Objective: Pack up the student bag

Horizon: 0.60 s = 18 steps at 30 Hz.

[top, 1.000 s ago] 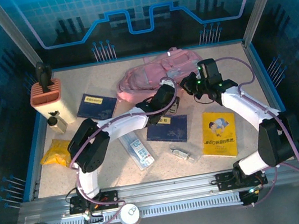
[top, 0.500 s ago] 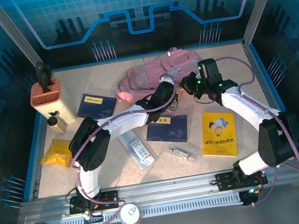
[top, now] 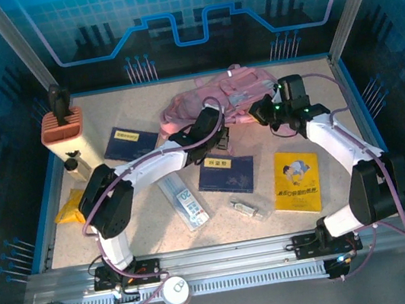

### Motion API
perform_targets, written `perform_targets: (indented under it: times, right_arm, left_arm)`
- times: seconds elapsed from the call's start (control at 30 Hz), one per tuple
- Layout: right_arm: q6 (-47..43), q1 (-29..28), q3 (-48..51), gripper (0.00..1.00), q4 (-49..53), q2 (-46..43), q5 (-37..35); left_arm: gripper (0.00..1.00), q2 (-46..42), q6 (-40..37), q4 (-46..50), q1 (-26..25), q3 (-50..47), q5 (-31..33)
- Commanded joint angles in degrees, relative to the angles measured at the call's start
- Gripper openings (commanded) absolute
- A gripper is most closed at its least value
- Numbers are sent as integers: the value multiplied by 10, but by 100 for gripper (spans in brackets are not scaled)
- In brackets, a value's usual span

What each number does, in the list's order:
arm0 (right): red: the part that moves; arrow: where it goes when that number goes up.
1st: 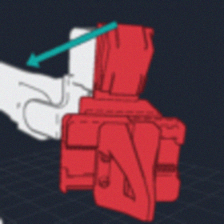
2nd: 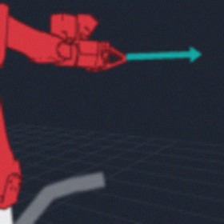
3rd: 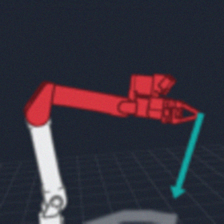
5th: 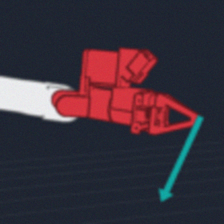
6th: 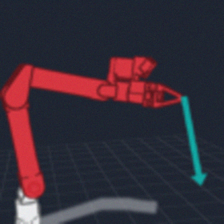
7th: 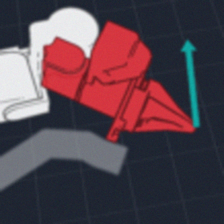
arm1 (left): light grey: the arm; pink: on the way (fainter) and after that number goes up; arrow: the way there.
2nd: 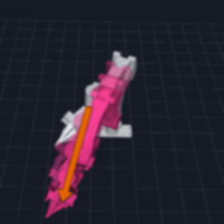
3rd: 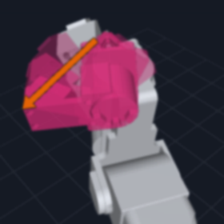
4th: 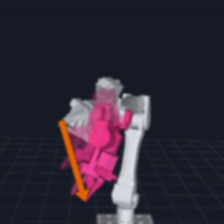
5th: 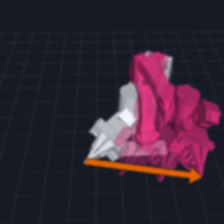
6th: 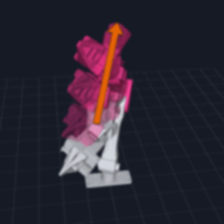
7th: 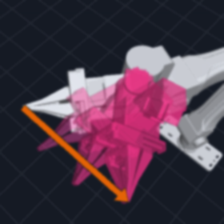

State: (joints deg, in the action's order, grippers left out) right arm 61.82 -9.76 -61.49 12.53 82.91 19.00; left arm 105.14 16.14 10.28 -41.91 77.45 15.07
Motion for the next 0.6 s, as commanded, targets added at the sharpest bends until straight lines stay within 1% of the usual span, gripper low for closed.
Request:
perform_targets:
  times: [0.0,0.17,0.3,0.37,0.43,0.47,0.5,0.53,0.57]
  right_arm:
    - [-37,45,-45,0,-1,0,10]
    - [-64,77,-93,0,5,56,38]
    - [-103,87,-149,0,38,106,28]
    - [-110,89,-165,0,45,126,30]
    - [-117,92,-173,15,57,134,37]
    - [-120,93,-177,20,71,134,43]
    - [-121,94,-177,29,82,130,50]
    - [-123,96,-168,40,85,118,54]
    - [-123,95,-155,48,86,104,51]
  left_arm:
    - [0,-32,5,47,40,-21,13]
    - [0,-41,2,59,37,-8,-49]
    - [0,-27,25,68,11,29,-66]
    - [0,-2,36,79,-8,67,-60]
    - [0,29,51,104,-18,111,-46]
    - [0,44,58,115,-23,132,-46]
    - [0,51,61,118,-24,144,-47]
    - [0,57,65,116,-26,152,-49]
    - [0,59,69,106,-27,154,-53]
